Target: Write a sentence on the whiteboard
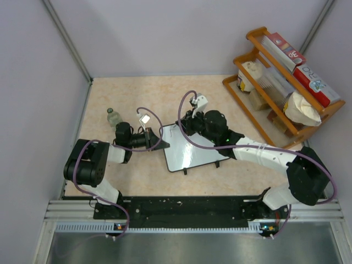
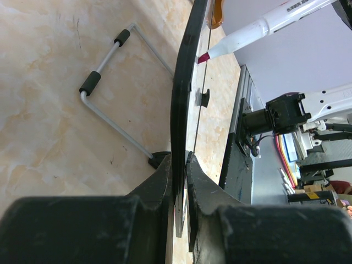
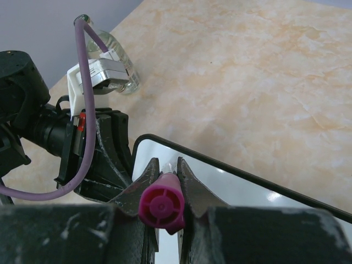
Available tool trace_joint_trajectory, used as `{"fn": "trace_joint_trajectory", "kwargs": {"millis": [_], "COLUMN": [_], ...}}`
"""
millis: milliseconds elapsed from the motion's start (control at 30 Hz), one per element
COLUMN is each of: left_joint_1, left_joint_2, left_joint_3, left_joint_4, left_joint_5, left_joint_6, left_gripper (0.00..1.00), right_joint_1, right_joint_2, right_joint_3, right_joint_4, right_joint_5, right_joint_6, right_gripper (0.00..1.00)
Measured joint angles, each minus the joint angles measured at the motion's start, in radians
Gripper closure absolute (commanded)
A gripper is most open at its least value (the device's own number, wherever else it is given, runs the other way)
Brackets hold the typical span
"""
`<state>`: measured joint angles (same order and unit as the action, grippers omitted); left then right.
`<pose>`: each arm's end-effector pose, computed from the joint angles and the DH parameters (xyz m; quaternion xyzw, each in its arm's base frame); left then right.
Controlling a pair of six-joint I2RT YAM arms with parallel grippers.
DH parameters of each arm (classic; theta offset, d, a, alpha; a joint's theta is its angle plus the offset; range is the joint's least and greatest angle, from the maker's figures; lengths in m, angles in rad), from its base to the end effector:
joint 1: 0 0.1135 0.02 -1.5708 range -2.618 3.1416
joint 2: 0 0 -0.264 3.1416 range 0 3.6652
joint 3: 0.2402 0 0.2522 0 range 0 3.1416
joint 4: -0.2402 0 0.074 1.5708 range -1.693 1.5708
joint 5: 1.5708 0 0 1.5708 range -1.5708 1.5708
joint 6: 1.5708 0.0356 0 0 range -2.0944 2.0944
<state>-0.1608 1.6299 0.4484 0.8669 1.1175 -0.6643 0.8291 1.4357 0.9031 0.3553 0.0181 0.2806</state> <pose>0.2607 -0.0747 0.1455 0.1308 0.7421 -0.5927 0.2845 0.2260 0.2457 0.2831 -0.2021 0.7398 0.3322 0.5491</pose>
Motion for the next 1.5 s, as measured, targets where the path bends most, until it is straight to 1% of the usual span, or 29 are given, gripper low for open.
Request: {"fn": "trace_joint_trajectory", "kwargs": {"millis": [900,1300,1500], "left_joint_1": [0.000,0.000,0.000], "left_joint_2": [0.000,0.000,0.000], "left_joint_3": [-0.002,-0.002,-0.002], "left_joint_4": [-0.002,0.000,0.000], "left_joint_5": [-0.007,-0.006,-0.006], "left_joint_6": [-0.006,-0.006,-0.006], "left_gripper": [1.00,1.00,1.00], "right_joint_1": [0.000,0.001,0.002], "right_joint_2": [-0.070,-0.073,-0.073], "right_joint_3": [-0.118,-0.118,-0.096], "right_joint_4": [0.040,0.037,0.009], "right_joint_5": [0.011,0.027,0.047], "right_joint_6": [0.004,0.007,0.005], "right_gripper": [1.00,1.00,1.00]}}
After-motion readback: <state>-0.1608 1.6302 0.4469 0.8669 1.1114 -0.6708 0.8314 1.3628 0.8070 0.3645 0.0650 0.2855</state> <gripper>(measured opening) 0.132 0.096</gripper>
